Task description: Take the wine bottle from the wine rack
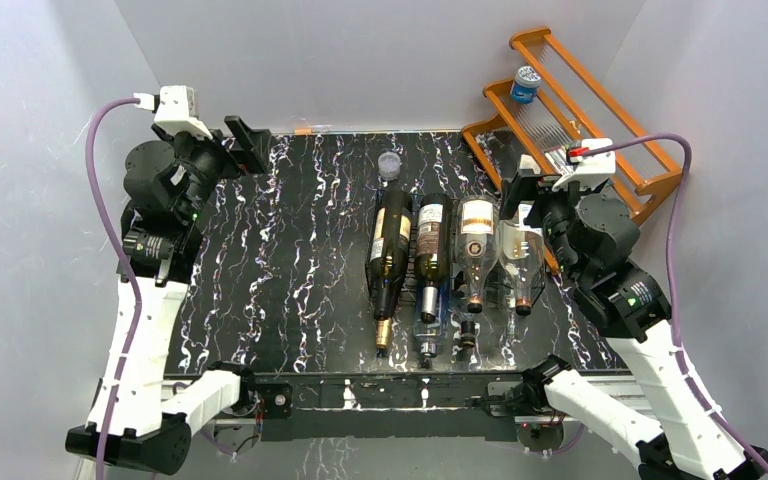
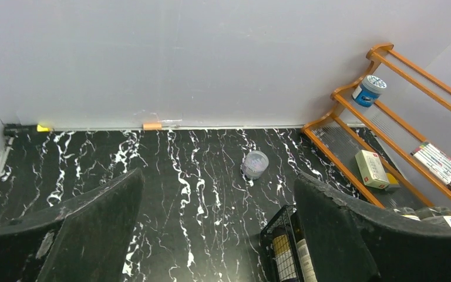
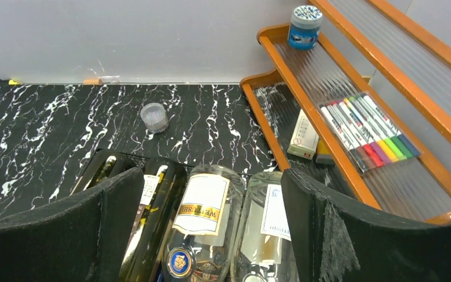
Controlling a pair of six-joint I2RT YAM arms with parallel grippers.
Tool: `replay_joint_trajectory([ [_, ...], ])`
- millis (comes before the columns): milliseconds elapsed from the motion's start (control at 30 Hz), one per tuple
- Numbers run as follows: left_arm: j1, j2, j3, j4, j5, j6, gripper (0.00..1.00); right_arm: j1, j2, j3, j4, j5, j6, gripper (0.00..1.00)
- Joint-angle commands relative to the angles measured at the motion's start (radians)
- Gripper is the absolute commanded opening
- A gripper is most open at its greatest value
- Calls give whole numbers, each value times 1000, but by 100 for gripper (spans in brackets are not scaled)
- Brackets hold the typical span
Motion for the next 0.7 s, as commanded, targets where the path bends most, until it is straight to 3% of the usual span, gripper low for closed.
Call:
replay_joint_trajectory([
  [0,41,22,-8,-38,84,-74,98,-7,3,19,-19,62,73,98],
  [400,86,121,-60,-94,201,-207,98,-17,59,22,-96,113,289,98],
  [667,96,122,-151,-84,272,-295,98,-21,106,29,-125,-229,245,98],
])
